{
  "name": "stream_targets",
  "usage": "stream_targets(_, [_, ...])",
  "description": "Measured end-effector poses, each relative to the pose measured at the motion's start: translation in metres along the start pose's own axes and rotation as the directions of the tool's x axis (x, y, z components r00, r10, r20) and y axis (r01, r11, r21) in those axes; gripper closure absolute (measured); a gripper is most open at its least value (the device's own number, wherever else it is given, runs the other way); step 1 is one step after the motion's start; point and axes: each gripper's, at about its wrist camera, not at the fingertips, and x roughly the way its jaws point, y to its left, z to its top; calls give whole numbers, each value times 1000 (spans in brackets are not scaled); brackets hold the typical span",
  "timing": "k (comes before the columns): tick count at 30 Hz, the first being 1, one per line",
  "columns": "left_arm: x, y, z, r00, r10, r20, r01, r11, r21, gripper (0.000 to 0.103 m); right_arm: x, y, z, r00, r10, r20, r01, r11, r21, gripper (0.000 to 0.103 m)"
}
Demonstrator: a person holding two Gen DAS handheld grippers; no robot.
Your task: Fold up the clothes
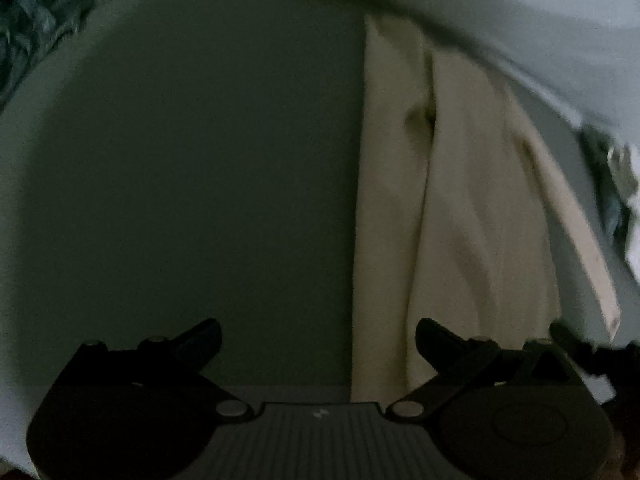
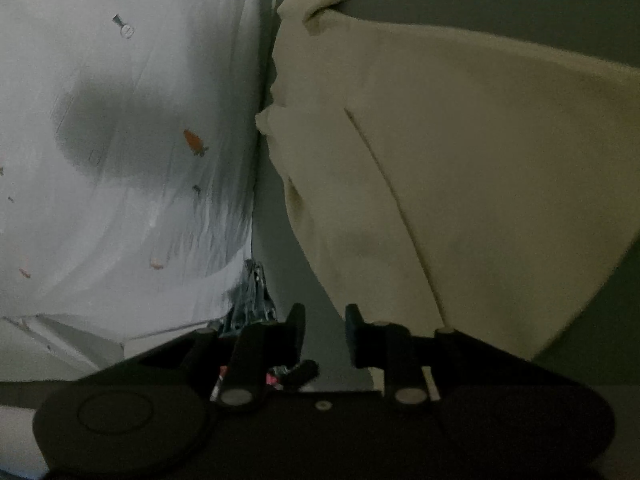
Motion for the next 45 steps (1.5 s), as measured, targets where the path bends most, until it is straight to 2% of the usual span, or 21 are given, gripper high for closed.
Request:
stream_targets(1, [-1, 3, 8, 1000, -11, 18, 11, 1000, -4, 10, 3, 2, 5, 1000, -3, 3, 3, 1000, 3, 80])
stream_targets(3, [5, 2, 29, 998, -39, 44, 40, 999, -7, 23, 10, 6, 18, 1000, -12, 16, 12, 1000, -1, 80])
stream_targets(4, [9, -3, 38, 997, -53, 54, 53, 999, -8, 25, 10, 7, 24, 1000, -9, 22, 9, 1000, -3, 80])
stream_targets(7, [29, -27, 61, 992, -101, 71, 102, 995, -14, 39, 17, 11, 50, 999, 20, 41, -20, 1000, 16, 80])
stream_targets(10, [52, -42, 88, 982, -167, 83, 170, 985, -29, 58, 33, 17, 79, 998, 20, 56, -23, 999, 42, 80])
stream_targets(12, [68, -49, 113, 972, -217, 85, 221, 974, -42, 81, 44, 21, 98, 998, 15, 60, -19, 998, 65, 80])
stream_targets(14, [90, -54, 145, 958, -274, 82, 279, 959, -46, 89, 55, 25, 116, 998, 10, 67, -16, 996, 87, 80])
stream_targets(17, [120, -71, 181, 944, -318, 82, 322, 946, -30, 90, 71, 34, 141, 996, 5, 84, -13, 996, 88, 80])
stream_targets(20, [143, -81, 202, 950, -307, 66, 306, 952, 24, 90, 80, 48, 160, 995, -17, 101, 14, 1000, 24, 75])
stream_targets(22, [132, -83, 192, 960, -272, 65, 269, 962, 53, 89, 89, 59, 169, 994, -40, 102, 43, 999, -32, 69])
stream_targets(25, [137, -79, 195, 968, -245, 53, 241, 968, 62, 89, 106, 65, 181, 997, -28, 75, 31, 998, -47, 69])
stream_targets(27, [140, -67, 194, 960, -273, 59, 272, 962, 34, 88, 121, 63, 188, 998, 15, 57, -15, 1000, -3, 69])
stream_targets(29, [159, -87, 196, 954, -294, 61, 295, 956, 7, 88, 137, 60, 193, 998, 37, 46, -38, 998, 40, 68])
stream_targets(33, [163, -89, 204, 949, -307, 70, 305, 952, 38, 88, 164, 66, 203, 998, -38, 56, 38, 999, 3, 68])
stream_targets(35, [164, -85, 207, 949, -304, 82, 300, 952, 52, 88, 172, 66, 206, 998, -39, 54, 38, 999, 3, 68])
stream_targets(40, [174, -72, 228, 939, -320, 128, 320, 947, 19, 91, 171, 68, 202, 998, -40, 53, 41, 999, -13, 68])
stream_targets(42, [179, -65, 239, 940, -310, 141, 313, 950, -4, 100, 164, 67, 199, 997, -47, 55, 48, 999, -24, 68])
stream_targets(45, [181, -56, 256, 944, -301, 138, 312, 948, -67, 100, 146, 63, 192, 997, -47, 67, 49, 999, -21, 68])
